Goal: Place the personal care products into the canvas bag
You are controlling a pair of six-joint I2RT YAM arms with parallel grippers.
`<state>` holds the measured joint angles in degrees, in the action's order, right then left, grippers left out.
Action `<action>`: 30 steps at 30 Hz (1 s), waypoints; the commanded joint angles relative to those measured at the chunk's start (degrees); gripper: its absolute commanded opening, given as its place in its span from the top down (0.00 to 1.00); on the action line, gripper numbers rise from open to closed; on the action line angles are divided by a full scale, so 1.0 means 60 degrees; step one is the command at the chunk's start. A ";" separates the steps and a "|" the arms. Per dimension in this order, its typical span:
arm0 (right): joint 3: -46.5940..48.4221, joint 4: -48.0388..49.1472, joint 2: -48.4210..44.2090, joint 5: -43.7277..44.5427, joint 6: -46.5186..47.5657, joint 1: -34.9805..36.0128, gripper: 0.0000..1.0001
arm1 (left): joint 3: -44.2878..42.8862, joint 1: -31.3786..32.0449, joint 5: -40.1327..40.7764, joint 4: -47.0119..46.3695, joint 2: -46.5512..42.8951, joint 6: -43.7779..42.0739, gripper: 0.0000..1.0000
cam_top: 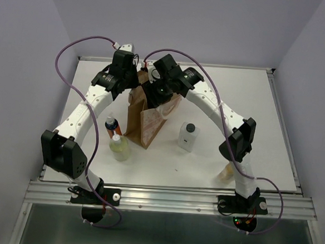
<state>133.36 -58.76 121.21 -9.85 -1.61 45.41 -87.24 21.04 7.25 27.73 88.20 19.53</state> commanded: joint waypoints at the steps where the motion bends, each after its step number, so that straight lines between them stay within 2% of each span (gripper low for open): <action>1: 0.0654 0.0552 -0.0164 -0.1271 0.0473 -0.0171 0.99 | 0.0126 0.0053 -0.0196 -0.0519 -0.0140 -0.0149 1.00; 16: 0.0303 -0.0870 0.0453 -0.3015 0.1908 -0.0068 0.99 | 0.0199 0.0068 -0.0358 -0.0695 0.0006 0.0056 1.00; 30: -0.0209 -0.1324 0.0834 -0.1173 0.2011 0.0547 0.99 | 0.0185 0.0053 -0.0314 -0.0754 0.0197 0.0188 1.00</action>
<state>132.44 -66.02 126.87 -17.72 8.54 44.77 -86.59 20.82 6.07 27.09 89.23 19.73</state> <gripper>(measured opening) 0.558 0.091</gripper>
